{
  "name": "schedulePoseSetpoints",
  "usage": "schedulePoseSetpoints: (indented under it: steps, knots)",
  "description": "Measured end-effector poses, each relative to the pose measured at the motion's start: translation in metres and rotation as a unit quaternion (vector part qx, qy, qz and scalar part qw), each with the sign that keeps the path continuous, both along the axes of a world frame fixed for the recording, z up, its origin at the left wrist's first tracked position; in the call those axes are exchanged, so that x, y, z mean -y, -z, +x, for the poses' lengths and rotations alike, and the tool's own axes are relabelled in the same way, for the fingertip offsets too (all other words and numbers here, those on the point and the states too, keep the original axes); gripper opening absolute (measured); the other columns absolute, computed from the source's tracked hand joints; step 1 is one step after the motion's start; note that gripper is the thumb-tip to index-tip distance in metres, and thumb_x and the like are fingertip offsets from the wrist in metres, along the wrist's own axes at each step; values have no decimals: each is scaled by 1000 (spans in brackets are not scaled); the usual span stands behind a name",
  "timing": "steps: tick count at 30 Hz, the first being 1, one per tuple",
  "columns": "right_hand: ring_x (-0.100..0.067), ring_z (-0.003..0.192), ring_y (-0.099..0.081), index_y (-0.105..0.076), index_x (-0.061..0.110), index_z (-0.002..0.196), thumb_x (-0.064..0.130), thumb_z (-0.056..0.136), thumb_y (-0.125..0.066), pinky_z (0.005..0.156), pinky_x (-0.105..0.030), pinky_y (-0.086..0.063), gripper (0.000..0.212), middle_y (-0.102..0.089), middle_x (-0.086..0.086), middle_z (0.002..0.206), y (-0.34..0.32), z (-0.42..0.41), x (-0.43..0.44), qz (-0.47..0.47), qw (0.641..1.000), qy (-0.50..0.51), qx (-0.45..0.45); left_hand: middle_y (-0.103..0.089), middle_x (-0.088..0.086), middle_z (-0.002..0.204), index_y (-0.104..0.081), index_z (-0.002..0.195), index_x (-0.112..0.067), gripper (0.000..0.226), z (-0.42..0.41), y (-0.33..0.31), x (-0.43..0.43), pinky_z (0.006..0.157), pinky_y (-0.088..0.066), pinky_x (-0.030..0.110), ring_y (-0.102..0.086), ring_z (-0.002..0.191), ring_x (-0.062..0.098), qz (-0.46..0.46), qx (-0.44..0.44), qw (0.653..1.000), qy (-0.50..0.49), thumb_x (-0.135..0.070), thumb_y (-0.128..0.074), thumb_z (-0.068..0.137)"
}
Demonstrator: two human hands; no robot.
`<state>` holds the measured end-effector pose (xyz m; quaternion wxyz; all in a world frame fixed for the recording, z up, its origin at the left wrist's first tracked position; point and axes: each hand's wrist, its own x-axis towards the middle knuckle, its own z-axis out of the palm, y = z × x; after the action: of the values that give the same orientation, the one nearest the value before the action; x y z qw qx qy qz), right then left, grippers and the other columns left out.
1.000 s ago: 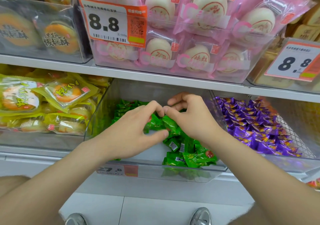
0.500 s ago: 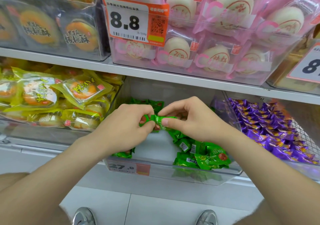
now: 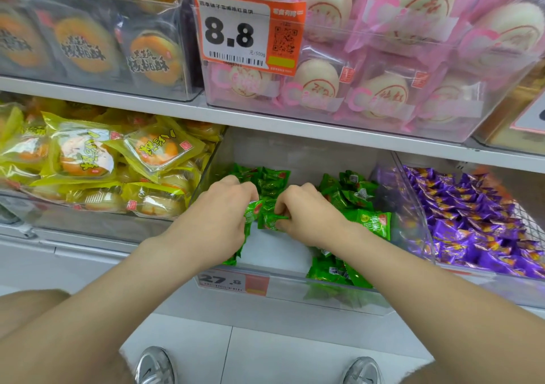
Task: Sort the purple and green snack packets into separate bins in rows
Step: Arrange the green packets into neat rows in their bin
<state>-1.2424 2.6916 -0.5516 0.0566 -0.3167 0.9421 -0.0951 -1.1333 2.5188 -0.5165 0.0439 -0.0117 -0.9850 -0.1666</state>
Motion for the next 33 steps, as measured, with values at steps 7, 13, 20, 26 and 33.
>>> schedulePoseSetpoints:
  steps: [7,13,20,26,33]
  knots:
    - [-36,86,-62,-70,14,93,40,89,-77,78,-46,-58,28,-64,-9,86,12,-5,8,-8,999,-8,-41,-63,4,113,-54,122,-20,31,2,7,3,85,-57,48,-64,105,31,-19,8,999,-31,-10,-66,96]
    - [-35,95,-63,-69,18,109,47,89,-79,80,-45,-59,37,-66,-9,95,10,-9,6,-7,999,-10,-41,-60,3,115,-55,121,-23,37,3,9,-1,82,-57,47,-64,102,31,-35,10,999,-34,-3,-66,92]
    - [-29,93,-69,-69,23,120,43,90,-78,84,-43,-60,37,-71,-6,97,-3,-7,-4,-50,997,-8,-52,-56,-2,121,-52,131,-29,52,2,5,-3,81,-52,35,-61,105,23,7,-8,1000,-28,-1,-70,91]
    - [-6,76,-71,-74,27,119,24,86,-74,74,-21,-58,33,-74,8,89,-38,19,-14,-192,972,-105,83,-60,-6,107,-40,120,-31,47,3,-1,-6,83,-56,46,-61,97,19,83,-34,996,-21,-7,-71,94]
    - [-7,66,-66,-81,25,95,34,84,-82,72,-24,-52,14,-70,6,68,-31,8,-28,-102,994,-39,22,-59,-2,116,-44,137,-22,44,4,8,0,88,-57,44,-63,100,17,71,21,997,-1,-18,-66,100]
